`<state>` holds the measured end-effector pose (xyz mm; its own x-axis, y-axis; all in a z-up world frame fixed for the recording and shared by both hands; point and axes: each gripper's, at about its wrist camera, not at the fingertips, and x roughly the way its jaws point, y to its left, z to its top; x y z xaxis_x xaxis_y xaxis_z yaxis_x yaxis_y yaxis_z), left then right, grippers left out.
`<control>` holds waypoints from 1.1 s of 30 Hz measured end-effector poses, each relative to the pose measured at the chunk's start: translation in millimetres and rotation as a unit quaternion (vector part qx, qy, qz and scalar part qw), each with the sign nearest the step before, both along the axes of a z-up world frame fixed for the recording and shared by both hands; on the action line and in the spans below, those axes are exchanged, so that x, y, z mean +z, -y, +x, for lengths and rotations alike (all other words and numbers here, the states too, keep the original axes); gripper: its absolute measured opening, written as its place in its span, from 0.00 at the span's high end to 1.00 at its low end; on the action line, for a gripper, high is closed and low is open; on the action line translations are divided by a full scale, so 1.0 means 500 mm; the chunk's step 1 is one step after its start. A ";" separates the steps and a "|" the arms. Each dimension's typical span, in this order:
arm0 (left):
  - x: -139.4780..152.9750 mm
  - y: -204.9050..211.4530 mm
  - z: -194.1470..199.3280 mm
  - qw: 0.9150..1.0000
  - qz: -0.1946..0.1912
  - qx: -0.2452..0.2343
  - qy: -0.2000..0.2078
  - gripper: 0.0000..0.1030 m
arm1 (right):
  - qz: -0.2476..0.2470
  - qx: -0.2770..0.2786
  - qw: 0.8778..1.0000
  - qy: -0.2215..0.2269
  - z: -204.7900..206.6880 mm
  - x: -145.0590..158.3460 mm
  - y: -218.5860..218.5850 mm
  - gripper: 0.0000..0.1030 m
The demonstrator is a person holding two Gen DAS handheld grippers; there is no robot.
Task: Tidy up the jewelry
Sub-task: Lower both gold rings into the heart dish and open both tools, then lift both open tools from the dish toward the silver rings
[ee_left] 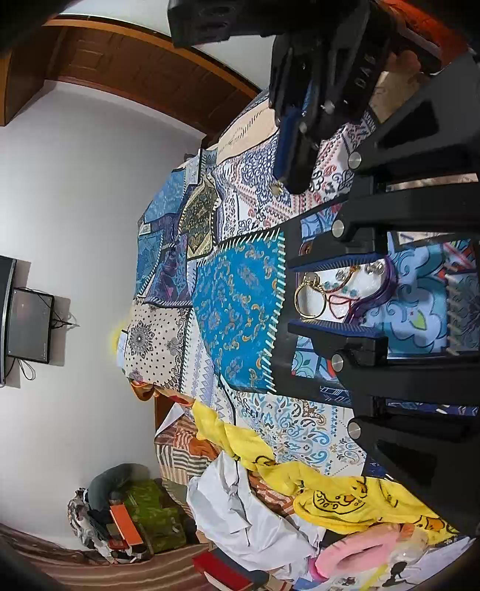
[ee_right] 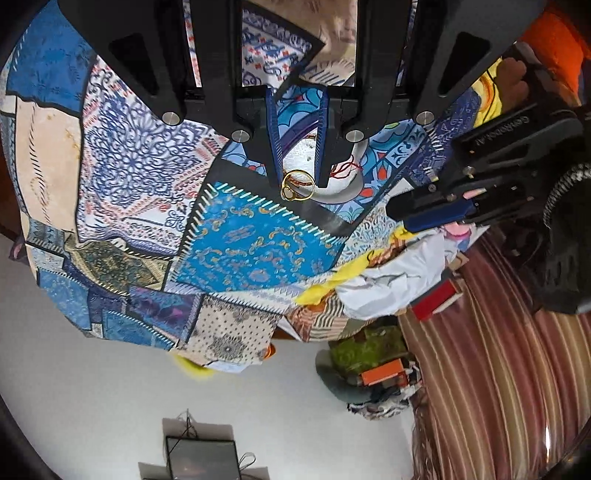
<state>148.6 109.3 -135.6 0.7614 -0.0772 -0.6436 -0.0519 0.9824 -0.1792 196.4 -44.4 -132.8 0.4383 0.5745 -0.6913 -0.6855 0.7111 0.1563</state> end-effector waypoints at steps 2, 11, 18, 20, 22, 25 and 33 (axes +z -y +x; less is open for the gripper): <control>-0.008 -0.006 0.009 1.000 -0.004 0.000 -0.003 0.76 | -0.006 0.009 1.000 -0.008 0.009 -0.013 -0.017 0.85; -0.066 -0.026 0.066 0.998 -0.035 -0.018 -0.045 0.76 | -0.048 0.025 0.997 -0.045 0.039 -0.073 -0.067 0.85; -0.095 -0.021 0.096 0.997 -0.039 -0.028 -0.062 0.76 | -0.063 0.030 0.996 -0.056 0.046 -0.097 -0.077 0.85; -0.098 -0.021 0.099 0.997 -0.041 -0.029 -0.065 0.76 | -0.064 0.029 0.996 -0.056 0.047 -0.100 -0.076 0.84; -0.099 -0.021 0.101 0.997 -0.041 -0.029 -0.066 0.76 | -0.065 0.027 0.996 -0.056 0.049 -0.101 -0.077 0.84; -0.096 -0.017 0.099 0.996 -0.037 -0.033 -0.068 0.76 | -0.068 0.025 0.996 -0.054 0.048 -0.102 -0.078 0.84; -0.068 -0.024 0.076 0.998 -0.025 -0.022 -0.059 0.70 | -0.089 0.034 0.995 -0.038 0.038 -0.101 -0.089 0.84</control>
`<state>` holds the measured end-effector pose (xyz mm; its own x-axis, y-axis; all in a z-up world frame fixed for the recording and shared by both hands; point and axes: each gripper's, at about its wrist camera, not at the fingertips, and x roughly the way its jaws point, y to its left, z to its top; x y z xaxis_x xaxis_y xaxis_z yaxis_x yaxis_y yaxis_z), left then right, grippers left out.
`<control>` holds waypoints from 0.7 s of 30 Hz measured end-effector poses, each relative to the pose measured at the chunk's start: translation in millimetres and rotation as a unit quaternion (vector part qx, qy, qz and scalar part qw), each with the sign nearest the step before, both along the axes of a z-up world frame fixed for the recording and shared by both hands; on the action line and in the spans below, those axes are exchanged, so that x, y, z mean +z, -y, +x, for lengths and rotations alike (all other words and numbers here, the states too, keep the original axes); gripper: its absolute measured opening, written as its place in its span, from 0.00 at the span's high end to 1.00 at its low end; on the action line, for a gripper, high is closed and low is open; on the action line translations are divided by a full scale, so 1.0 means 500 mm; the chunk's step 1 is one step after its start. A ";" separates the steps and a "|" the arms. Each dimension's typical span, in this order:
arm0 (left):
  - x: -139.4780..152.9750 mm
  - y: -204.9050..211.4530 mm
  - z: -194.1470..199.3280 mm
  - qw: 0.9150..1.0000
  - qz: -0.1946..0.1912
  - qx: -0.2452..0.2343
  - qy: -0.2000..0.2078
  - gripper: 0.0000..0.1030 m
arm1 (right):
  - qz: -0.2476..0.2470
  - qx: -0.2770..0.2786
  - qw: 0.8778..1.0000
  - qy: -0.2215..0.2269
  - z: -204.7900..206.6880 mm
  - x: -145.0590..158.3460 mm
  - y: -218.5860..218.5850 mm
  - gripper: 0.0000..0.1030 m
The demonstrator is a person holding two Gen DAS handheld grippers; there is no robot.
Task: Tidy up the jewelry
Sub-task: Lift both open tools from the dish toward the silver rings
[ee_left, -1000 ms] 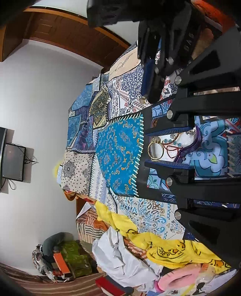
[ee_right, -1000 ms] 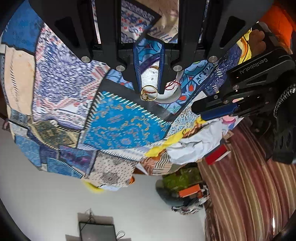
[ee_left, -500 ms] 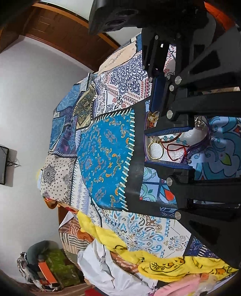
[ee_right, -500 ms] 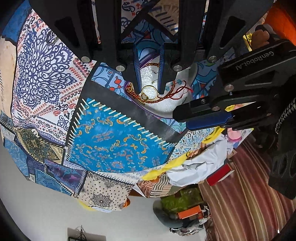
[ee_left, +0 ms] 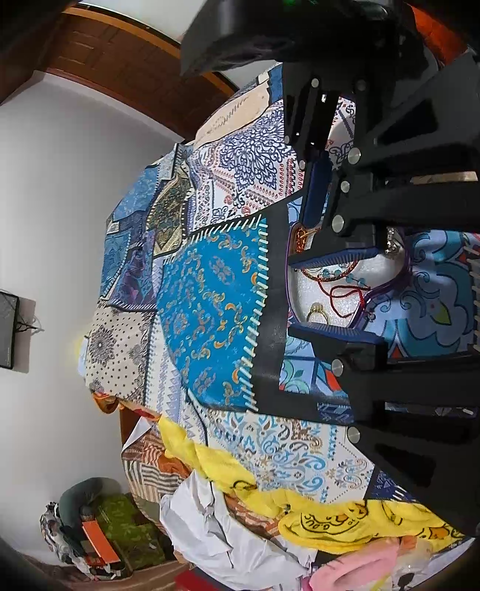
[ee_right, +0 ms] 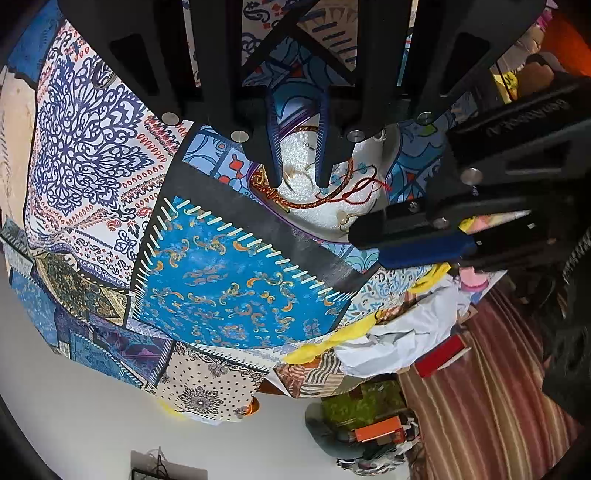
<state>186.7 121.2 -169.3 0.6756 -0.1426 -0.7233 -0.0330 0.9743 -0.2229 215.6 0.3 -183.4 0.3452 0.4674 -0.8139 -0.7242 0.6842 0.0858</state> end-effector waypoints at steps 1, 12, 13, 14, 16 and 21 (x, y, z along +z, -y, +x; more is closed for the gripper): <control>0.005 -0.002 -0.004 1.000 0.000 0.002 0.002 0.70 | -0.002 0.000 1.000 0.004 -0.003 0.002 -0.001 0.84; 0.055 0.000 -0.053 0.999 0.016 0.020 0.025 0.65 | 0.008 -0.015 0.999 0.037 -0.026 0.048 0.027 0.73; 0.059 0.002 -0.056 0.999 0.016 0.019 0.027 0.65 | 0.009 -0.018 0.999 0.042 -0.028 0.055 0.032 0.73; 0.063 0.006 -0.059 0.999 0.017 0.018 0.029 0.65 | 0.012 -0.022 0.999 0.047 -0.031 0.063 0.039 0.73; 0.073 0.014 -0.066 0.999 0.021 0.016 0.033 0.65 | 0.018 -0.028 0.998 0.052 -0.036 0.074 0.048 0.73; 0.099 0.037 -0.081 0.998 0.028 0.012 0.047 0.60 | 0.032 -0.046 0.996 0.068 -0.042 0.104 0.083 0.73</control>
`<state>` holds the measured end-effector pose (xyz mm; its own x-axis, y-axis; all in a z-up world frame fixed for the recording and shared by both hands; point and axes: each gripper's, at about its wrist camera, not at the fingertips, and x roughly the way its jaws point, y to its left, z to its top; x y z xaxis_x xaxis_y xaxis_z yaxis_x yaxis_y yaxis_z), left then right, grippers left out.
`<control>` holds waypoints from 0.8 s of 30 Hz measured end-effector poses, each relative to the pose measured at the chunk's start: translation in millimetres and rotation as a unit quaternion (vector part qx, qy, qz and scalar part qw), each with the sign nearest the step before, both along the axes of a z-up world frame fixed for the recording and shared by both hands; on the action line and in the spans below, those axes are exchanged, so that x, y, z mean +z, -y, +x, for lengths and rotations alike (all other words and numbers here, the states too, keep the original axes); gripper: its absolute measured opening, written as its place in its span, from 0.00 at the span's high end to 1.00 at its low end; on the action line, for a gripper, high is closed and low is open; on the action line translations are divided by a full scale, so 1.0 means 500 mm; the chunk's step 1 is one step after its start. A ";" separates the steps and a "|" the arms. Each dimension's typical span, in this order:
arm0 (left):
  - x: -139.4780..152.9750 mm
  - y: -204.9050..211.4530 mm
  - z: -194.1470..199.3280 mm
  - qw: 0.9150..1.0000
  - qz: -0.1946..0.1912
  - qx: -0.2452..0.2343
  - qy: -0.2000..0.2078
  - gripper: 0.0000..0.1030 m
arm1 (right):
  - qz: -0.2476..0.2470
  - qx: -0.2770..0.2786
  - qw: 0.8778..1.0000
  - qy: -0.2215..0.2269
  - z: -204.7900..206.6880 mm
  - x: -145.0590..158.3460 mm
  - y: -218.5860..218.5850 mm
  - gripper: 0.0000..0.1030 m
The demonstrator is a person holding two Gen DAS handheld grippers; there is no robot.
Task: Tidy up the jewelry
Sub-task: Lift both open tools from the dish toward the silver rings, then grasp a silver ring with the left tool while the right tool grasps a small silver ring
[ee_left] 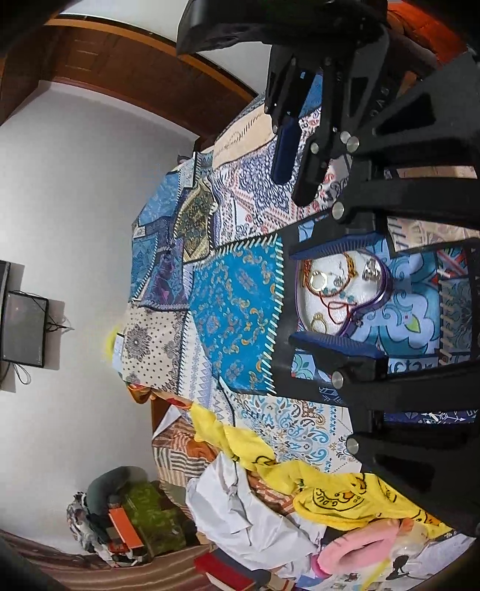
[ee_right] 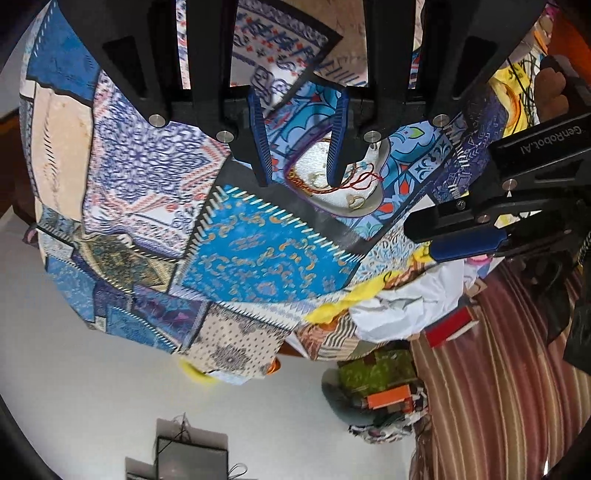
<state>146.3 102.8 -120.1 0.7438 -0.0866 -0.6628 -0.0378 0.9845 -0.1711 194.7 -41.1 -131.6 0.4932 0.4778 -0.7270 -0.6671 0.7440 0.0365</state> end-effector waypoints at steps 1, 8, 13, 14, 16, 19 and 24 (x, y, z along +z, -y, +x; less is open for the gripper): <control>0.004 0.005 -0.002 1.000 0.002 -0.002 0.002 0.60 | 0.002 -0.004 1.000 0.003 -0.002 0.005 0.007 0.73; 0.028 0.052 -0.005 1.000 0.009 -0.020 0.013 0.59 | 0.017 -0.038 0.999 0.028 -0.004 0.039 0.075 0.73; 0.034 0.089 0.002 0.999 0.011 -0.037 0.015 0.57 | 0.034 -0.074 0.996 0.048 -0.003 0.071 0.143 0.73; 0.034 0.098 0.005 0.999 0.011 -0.042 0.014 0.57 | 0.036 -0.082 0.995 0.051 -0.001 0.075 0.158 0.73; 0.032 0.112 0.009 0.999 0.010 -0.051 0.012 0.57 | 0.036 -0.098 0.993 0.057 0.002 0.080 0.184 0.73; 0.024 0.135 0.017 0.998 0.013 -0.063 0.007 0.56 | 0.028 -0.122 0.990 0.059 0.011 0.077 0.219 0.73; -0.002 0.174 0.035 0.996 0.013 -0.086 -0.010 0.56 | 0.017 -0.146 0.989 0.036 0.032 0.049 0.259 0.73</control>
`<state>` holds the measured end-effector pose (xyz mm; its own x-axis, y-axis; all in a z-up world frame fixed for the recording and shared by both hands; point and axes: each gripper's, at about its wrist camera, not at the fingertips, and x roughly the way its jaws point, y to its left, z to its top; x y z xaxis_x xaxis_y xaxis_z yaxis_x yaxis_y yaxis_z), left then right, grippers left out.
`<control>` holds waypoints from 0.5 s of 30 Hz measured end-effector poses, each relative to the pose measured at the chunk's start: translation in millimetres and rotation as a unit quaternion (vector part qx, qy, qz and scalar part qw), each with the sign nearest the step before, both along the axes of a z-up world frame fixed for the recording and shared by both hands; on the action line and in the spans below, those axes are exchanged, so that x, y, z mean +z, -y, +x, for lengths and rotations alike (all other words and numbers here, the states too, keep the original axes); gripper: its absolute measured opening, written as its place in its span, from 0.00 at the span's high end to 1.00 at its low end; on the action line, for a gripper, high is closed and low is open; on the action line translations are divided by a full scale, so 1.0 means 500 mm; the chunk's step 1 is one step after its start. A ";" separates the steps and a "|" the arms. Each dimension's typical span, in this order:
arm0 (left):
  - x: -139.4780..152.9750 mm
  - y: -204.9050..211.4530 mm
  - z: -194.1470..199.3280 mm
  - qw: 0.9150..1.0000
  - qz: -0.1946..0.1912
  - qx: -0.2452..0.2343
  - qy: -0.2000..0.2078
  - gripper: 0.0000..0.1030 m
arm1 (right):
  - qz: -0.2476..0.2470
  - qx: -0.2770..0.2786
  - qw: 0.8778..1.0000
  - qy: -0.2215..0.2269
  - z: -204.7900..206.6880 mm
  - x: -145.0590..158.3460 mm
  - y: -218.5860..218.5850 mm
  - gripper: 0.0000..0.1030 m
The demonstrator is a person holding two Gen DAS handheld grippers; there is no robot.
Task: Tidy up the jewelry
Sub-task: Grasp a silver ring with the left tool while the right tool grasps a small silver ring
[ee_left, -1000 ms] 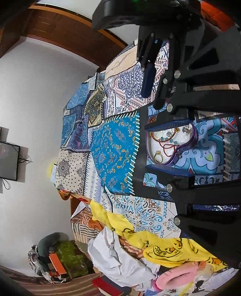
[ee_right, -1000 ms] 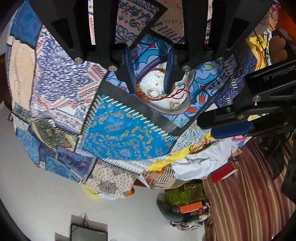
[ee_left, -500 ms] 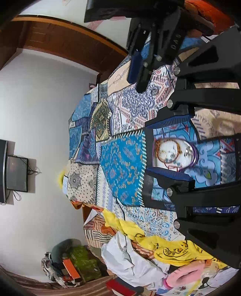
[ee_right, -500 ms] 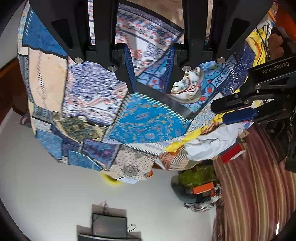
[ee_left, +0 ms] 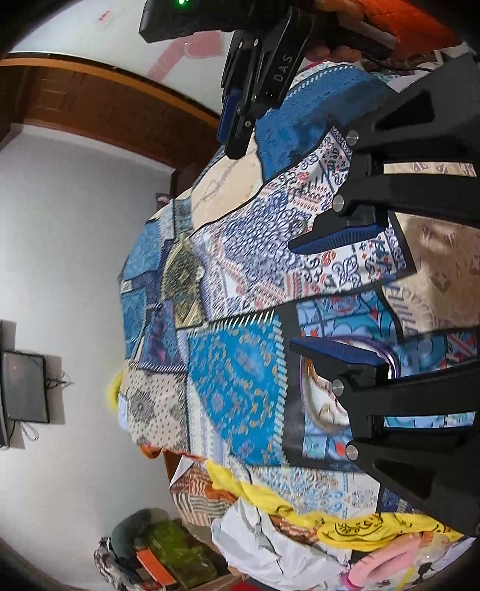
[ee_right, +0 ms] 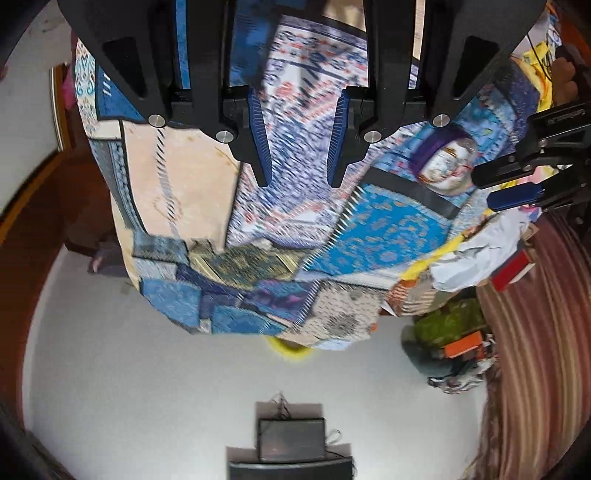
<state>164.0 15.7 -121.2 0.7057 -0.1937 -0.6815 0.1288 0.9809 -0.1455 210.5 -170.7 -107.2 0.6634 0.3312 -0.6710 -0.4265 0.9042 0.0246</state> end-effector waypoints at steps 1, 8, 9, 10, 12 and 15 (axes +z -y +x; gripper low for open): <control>-0.006 0.008 0.004 1.000 0.000 -0.004 -0.004 0.56 | 0.001 -0.002 1.000 -0.006 0.003 -0.006 0.005 0.73; -0.062 0.071 0.043 0.998 0.008 -0.044 -0.041 0.56 | -0.004 -0.003 0.999 -0.041 0.011 -0.056 0.026 0.73; -0.071 0.083 0.049 0.998 0.012 -0.051 -0.045 0.56 | -0.003 -0.004 0.999 -0.045 0.013 -0.061 0.031 0.73; -0.078 0.093 0.055 0.997 0.015 -0.056 -0.048 0.56 | -0.001 -0.005 0.999 -0.048 0.015 -0.066 0.037 0.73; -0.093 0.117 0.068 0.996 0.024 -0.066 -0.056 0.56 | 0.003 -0.008 0.999 -0.053 0.020 -0.073 0.048 0.73; -0.109 0.146 0.087 0.995 0.033 -0.078 -0.060 0.56 | 0.013 -0.012 0.998 -0.060 0.025 -0.079 0.065 0.73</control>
<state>207.3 -57.4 -175.9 0.5834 -0.2469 -0.7737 0.2657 0.9583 -0.1055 223.1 -203.1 -146.5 0.5873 0.3336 -0.7375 -0.3969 0.9127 0.0967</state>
